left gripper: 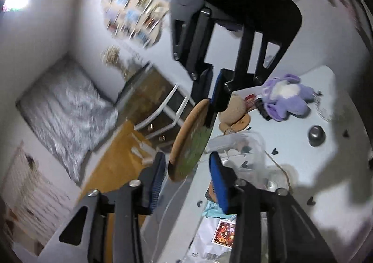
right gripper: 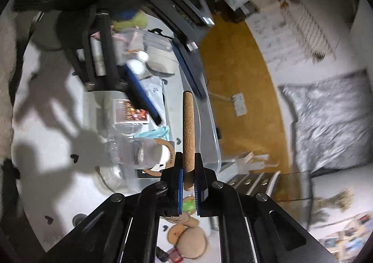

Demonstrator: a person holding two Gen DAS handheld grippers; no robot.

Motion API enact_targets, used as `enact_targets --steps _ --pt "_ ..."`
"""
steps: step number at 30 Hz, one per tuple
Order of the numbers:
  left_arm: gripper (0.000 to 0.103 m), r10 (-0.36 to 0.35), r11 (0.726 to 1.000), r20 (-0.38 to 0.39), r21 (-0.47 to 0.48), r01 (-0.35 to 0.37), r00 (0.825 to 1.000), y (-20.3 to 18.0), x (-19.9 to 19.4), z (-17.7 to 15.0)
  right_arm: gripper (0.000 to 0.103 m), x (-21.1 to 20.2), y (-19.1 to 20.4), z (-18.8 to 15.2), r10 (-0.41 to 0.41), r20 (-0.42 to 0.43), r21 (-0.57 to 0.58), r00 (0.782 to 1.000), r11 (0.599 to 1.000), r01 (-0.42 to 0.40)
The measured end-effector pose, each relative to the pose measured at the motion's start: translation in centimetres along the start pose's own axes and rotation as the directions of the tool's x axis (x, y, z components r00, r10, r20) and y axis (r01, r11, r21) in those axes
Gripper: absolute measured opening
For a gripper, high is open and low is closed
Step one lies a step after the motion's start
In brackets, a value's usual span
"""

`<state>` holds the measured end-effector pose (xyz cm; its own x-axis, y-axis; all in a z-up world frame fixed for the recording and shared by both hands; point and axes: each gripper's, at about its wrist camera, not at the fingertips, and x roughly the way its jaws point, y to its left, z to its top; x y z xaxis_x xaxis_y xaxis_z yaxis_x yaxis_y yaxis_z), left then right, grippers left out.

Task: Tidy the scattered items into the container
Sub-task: 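Lower the cork coaster into the clear box and open the right gripper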

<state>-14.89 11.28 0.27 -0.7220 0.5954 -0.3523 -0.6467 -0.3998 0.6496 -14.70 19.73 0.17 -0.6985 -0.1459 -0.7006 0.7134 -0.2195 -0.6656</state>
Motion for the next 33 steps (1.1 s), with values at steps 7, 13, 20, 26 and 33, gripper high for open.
enact_targets --steps 7,13,20,26,33 --pt "0.042 0.046 0.973 -0.165 -0.217 -0.082 0.985 3.6 4.7 -2.8 0.009 7.8 -9.8 -1.7 0.293 -0.001 0.264 0.956 0.923 -0.282" --pt "0.042 0.03 0.902 -0.312 -0.401 -0.16 0.949 4.8 5.4 -5.6 0.009 14.9 -10.9 -2.6 0.6 -0.011 0.317 0.8 0.761 -0.567" --pt "0.042 -0.035 0.738 -0.385 -0.632 -0.236 0.922 6.0 4.6 -7.9 0.009 19.2 -7.6 -2.4 0.749 -0.07 0.248 0.659 0.653 -0.716" --pt "0.052 -0.033 0.598 -0.438 -0.729 -0.334 0.898 6.2 4.3 -9.7 0.009 22.2 -5.5 -2.1 0.833 -0.158 0.216 0.529 0.552 -0.805" --pt "0.061 -0.059 0.516 -0.475 -0.768 -0.38 0.878 5.3 4.1 -11.4 0.009 25.3 -5.8 -2.1 0.874 -0.211 0.26 0.438 0.482 -0.837"
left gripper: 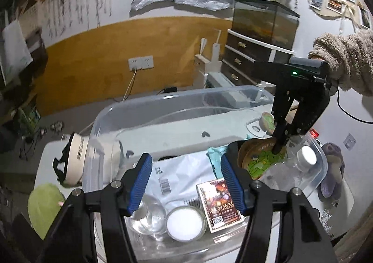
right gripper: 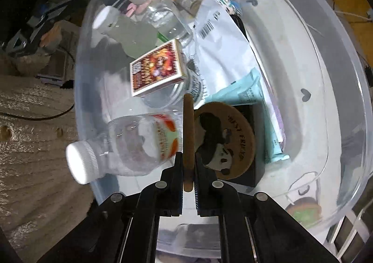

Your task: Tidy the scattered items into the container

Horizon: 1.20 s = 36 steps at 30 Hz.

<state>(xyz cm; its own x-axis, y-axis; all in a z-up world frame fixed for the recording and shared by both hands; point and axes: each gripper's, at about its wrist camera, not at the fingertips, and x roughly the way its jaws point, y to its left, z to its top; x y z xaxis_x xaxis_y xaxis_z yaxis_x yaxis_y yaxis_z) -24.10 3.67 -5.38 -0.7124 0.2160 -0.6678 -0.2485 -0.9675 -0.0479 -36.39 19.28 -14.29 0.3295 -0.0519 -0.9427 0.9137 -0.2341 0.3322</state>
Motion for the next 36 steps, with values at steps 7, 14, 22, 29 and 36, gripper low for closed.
enact_targets --steps 7,14,22,29,36 --pt "0.077 0.046 0.999 -0.002 -0.009 -0.046 0.999 0.2 0.4 -0.5 0.022 0.7 -2.3 0.5 -0.077 -0.06 0.03 0.995 0.996 0.079" --pt "0.08 0.065 0.998 -0.01 0.007 -0.065 0.998 0.1 0.6 -0.6 0.078 0.7 -3.4 0.4 -0.185 -0.038 0.079 0.982 0.979 0.187" --pt "0.097 0.073 0.997 -0.01 0.001 -0.073 0.997 -0.2 0.2 -0.5 0.082 -2.4 -3.4 0.3 -0.228 0.113 0.198 0.967 0.959 0.203" --pt "0.103 0.076 0.997 0.001 -0.01 -0.076 0.997 -0.3 -0.7 -0.3 0.103 -7.4 -1.2 -1.5 -0.318 0.321 0.378 0.892 0.907 0.187" --pt "0.103 0.082 0.997 0.011 -0.005 -0.082 0.997 -0.6 -1.7 -0.2 0.103 -9.3 3.5 -4.3 -0.486 0.444 0.572 0.753 0.8 0.179"
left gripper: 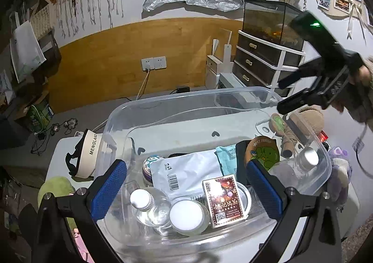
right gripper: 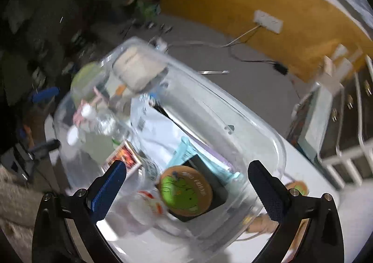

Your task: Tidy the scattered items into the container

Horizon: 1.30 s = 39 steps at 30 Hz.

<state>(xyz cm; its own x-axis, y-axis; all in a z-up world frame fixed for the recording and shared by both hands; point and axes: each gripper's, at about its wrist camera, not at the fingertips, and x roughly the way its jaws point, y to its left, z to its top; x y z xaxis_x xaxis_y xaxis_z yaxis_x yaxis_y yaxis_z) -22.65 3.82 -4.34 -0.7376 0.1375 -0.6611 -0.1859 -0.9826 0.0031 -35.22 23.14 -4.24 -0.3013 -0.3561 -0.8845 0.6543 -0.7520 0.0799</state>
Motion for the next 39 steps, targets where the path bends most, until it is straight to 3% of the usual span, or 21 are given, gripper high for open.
enact_targets --steps 6,14,17,20,23,30,39 --pt "0.103 0.0 1.0 -0.008 0.0 0.0 1.0 -0.3 -0.6 -0.3 0.103 -2.3 2.8 -4.1 -0.105 0.178 0.17 0.978 0.983 0.075" --pt "0.103 0.013 1.0 0.02 -0.002 -0.013 1.0 -0.9 -2.1 -0.7 0.103 -4.4 5.5 -8.6 -0.273 0.295 0.38 0.916 0.913 0.15" --pt "0.103 0.02 1.0 0.031 -0.011 -0.019 0.999 -1.1 -2.8 -0.9 0.103 -5.6 6.8 -9.8 -0.36 0.332 0.419 0.872 0.884 0.206" --pt "0.103 0.027 0.999 0.035 -0.021 -0.027 0.999 -1.1 -3.5 -1.2 0.103 -6.5 8.0 -10.9 -0.383 0.36 0.435 0.851 0.876 0.209" --pt "0.103 0.037 0.999 0.037 -0.017 -0.037 0.999 -1.3 -4.4 -1.6 0.103 -7.1 9.1 -11.8 -0.376 0.383 0.457 0.844 0.871 0.181" --pt "0.103 0.043 0.999 0.045 -0.003 -0.043 0.998 -1.5 -6.3 -2.9 0.103 -7.7 12.0 -13.5 -0.387 0.36 0.433 0.849 0.875 0.216" --pt "0.103 0.045 0.999 0.062 -0.01 -0.044 0.997 -1.5 -8.7 -4.4 0.103 -9.2 14.2 -15.6 -0.411 0.362 0.474 0.837 0.854 0.214"
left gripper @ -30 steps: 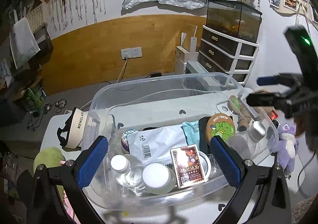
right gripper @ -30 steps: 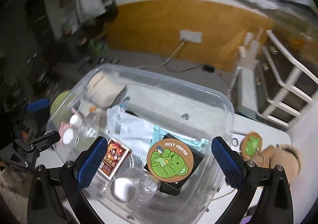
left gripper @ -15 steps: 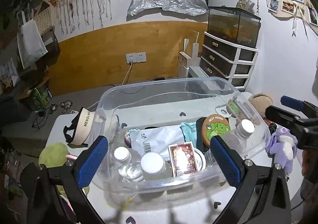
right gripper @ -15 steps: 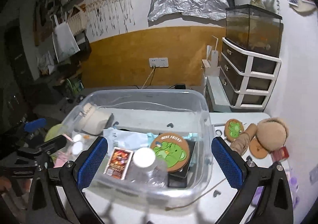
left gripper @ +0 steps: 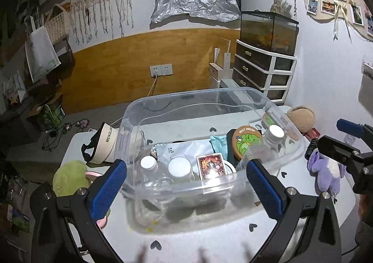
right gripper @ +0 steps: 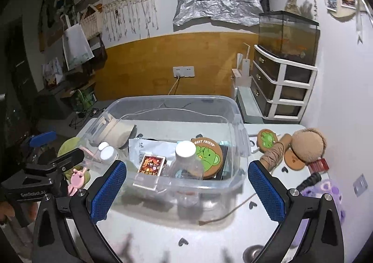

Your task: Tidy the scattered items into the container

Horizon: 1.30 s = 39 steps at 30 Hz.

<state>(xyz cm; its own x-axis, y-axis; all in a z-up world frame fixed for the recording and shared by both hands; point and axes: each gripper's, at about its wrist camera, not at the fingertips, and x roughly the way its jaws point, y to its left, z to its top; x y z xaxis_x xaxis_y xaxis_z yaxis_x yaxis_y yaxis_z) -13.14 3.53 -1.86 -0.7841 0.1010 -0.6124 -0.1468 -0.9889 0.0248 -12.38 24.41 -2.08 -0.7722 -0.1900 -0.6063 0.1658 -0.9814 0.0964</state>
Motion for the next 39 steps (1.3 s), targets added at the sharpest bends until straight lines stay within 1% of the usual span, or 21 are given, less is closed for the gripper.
enact_targets --steps 8,16,27,39 --pt "0.103 0.003 1.0 0.007 -0.001 -0.003 1.0 0.0 -1.7 -1.1 0.103 -1.8 0.2 -1.5 -0.027 0.007 0.007 1.0 1.0 0.027" --pt "0.103 0.019 1.0 0.003 -0.012 -0.019 1.0 0.3 -2.9 -2.0 0.103 -2.6 0.4 -3.0 -0.049 0.0 0.003 0.999 0.999 0.049" --pt "0.103 0.037 0.999 -0.007 -0.031 -0.037 0.999 0.5 -3.6 -3.2 0.103 -3.3 1.0 -3.4 -0.032 0.002 -0.003 0.999 0.999 0.032" --pt "0.103 0.043 0.998 -0.005 -0.045 -0.043 0.999 0.3 -3.8 -3.3 0.103 -3.3 1.3 -3.5 -0.033 -0.003 -0.017 0.999 0.999 0.032"
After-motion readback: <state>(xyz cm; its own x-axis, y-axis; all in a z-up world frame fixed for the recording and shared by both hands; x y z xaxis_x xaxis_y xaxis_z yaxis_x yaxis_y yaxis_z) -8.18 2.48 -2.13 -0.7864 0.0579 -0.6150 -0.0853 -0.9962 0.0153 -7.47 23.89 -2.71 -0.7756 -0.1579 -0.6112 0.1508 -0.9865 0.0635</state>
